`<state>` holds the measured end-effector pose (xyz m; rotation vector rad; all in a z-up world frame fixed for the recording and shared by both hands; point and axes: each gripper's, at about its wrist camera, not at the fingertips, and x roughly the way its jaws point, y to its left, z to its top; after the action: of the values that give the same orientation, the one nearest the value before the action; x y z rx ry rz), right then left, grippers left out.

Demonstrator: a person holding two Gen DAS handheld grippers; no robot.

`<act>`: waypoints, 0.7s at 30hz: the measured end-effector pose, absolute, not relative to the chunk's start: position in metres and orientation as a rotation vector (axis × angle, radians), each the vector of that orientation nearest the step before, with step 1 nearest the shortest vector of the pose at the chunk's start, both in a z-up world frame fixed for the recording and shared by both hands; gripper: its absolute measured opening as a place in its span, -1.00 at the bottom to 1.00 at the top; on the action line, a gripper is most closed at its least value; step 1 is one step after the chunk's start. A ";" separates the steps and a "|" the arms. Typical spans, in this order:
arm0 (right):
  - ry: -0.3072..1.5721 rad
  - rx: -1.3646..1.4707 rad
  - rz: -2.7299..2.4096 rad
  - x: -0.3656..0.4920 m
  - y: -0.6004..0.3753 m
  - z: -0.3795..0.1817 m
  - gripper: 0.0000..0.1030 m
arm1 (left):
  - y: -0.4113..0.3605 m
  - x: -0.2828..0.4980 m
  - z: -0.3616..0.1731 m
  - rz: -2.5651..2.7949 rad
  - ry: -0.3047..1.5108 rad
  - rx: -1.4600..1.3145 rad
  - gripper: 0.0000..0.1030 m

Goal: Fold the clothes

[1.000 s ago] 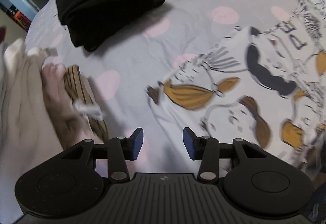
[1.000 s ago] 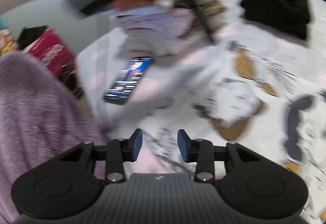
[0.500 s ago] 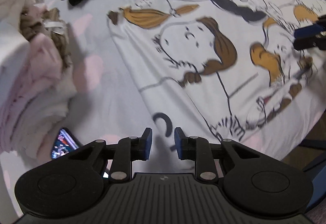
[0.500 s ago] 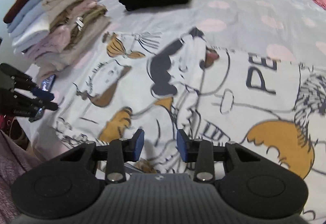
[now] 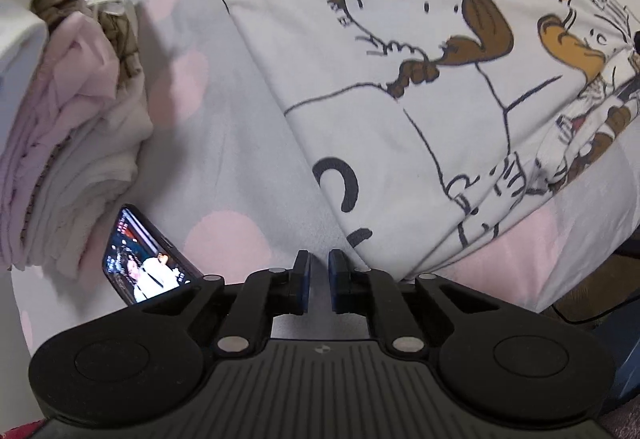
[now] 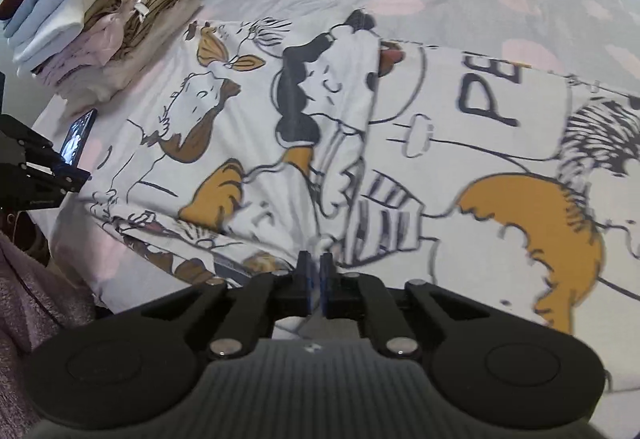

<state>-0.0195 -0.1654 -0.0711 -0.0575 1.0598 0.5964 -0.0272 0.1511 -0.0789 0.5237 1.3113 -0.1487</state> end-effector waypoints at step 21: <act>0.988 -0.100 0.301 0.100 -0.425 0.002 -0.16 | 0.015 0.053 -0.001 -0.431 1.001 0.172 -0.29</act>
<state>0.1005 -0.4245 0.0025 -0.0998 0.9878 0.3009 0.0525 0.0153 -0.0012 0.1724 1.0014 -0.4311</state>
